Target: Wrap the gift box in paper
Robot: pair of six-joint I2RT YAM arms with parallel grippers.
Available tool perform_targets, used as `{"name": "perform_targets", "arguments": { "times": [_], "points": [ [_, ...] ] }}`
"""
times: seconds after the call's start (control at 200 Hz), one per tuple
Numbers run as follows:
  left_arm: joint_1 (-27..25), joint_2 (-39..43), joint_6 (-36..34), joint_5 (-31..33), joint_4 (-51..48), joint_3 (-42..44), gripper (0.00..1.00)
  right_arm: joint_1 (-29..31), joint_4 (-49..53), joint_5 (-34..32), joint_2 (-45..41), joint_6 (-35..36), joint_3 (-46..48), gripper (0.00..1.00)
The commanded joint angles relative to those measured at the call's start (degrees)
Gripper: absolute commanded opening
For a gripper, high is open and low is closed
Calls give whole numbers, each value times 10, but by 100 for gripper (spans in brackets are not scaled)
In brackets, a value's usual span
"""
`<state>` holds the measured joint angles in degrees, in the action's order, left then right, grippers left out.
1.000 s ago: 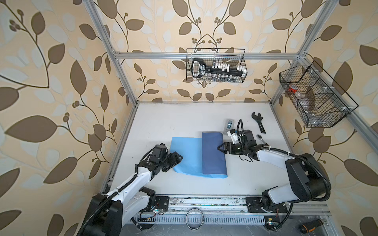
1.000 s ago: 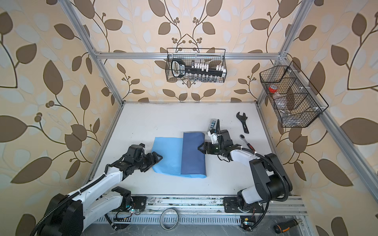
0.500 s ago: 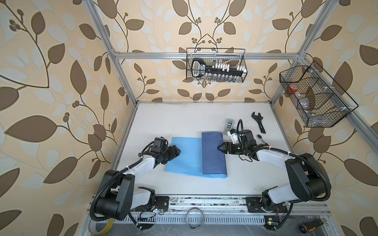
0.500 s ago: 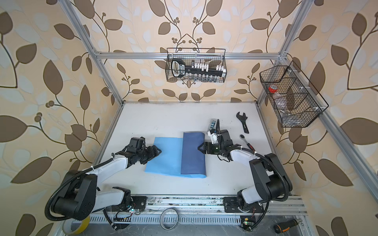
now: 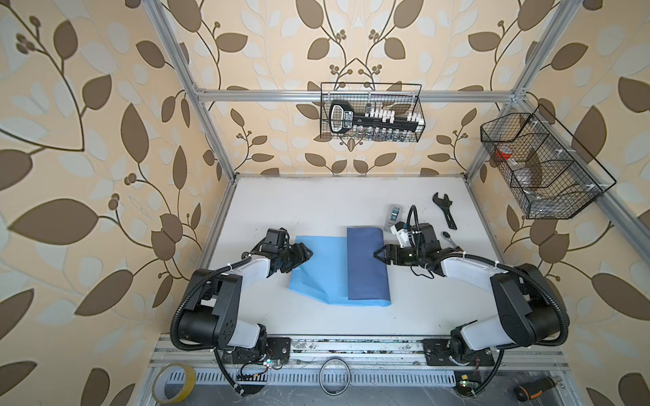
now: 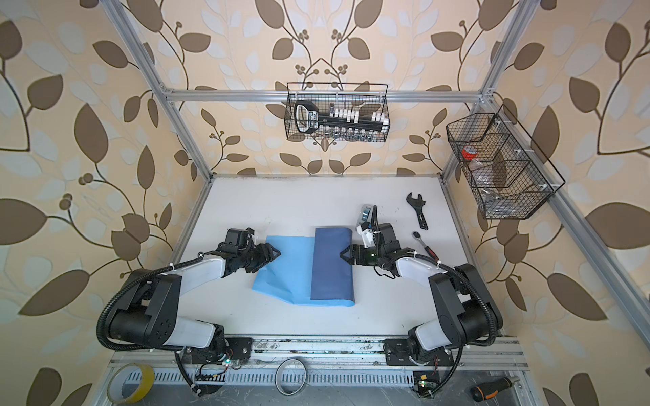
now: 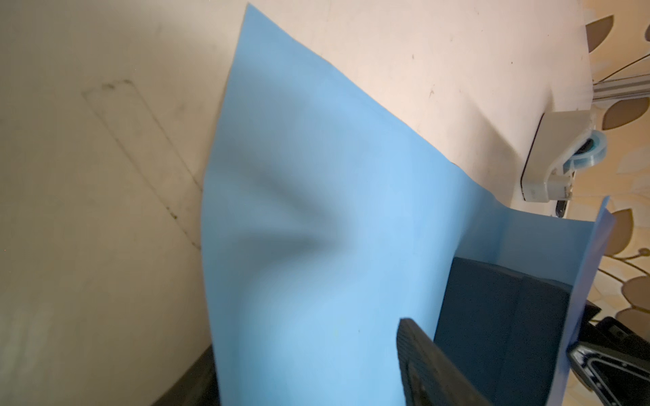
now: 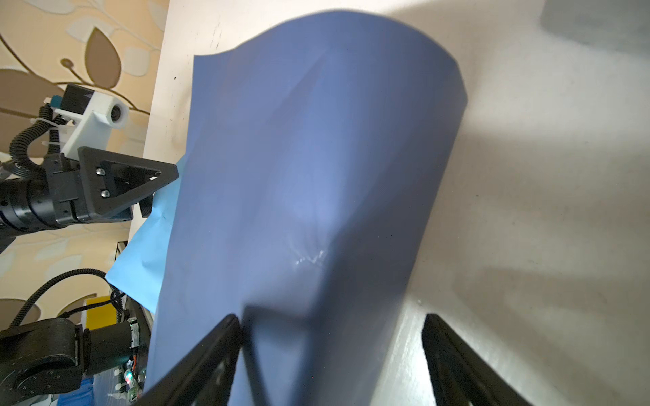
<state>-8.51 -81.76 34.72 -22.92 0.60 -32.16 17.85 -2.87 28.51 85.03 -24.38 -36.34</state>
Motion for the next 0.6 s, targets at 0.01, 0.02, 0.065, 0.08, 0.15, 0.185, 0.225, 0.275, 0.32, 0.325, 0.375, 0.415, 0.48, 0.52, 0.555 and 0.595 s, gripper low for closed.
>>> {"name": "perform_targets", "arguments": {
  "times": [0.01,0.02,0.065,0.08,0.15,0.185,0.225,0.275,0.32,0.325,0.375,0.415,0.48,0.52,0.555,0.595],
  "points": [
    [4,10,-12,26,-6,4,60,8,42,-27,17,14,6,81],
    [4,10,-13,29,-6,4,60,8,42,-27,18,14,6,81],
    [4,7,-17,39,-12,3,56,8,42,-27,18,14,5,81],
    [4,5,-19,41,-14,2,55,9,43,-27,19,14,5,81],
    [5,-3,-24,48,-22,-3,49,9,44,-28,19,15,4,81],
    [6,-4,-24,50,-22,-4,48,9,45,-29,19,15,4,81],
    [6,-4,-23,50,-18,-2,46,10,46,-29,18,16,3,81],
    [6,-4,-21,54,-17,0,45,10,47,-30,20,17,2,81],
    [8,-3,-21,57,-16,1,44,10,47,-30,20,16,2,81],
    [8,-3,-21,58,-16,1,44,10,47,-30,20,17,2,81],
    [11,-3,-19,58,-18,3,43,11,47,-30,21,16,1,81],
    [15,-4,-16,54,-20,6,43,11,47,-30,21,17,0,81],
    [24,-4,-9,38,-15,13,42,11,47,-31,22,17,1,81],
    [31,-4,-5,27,-11,17,42,11,46,-31,21,17,1,81],
    [36,-4,0,19,-8,22,41,11,47,-31,22,17,1,81],
    [42,-4,5,5,-2,28,40,11,46,-31,22,17,1,81]
  ]
}}
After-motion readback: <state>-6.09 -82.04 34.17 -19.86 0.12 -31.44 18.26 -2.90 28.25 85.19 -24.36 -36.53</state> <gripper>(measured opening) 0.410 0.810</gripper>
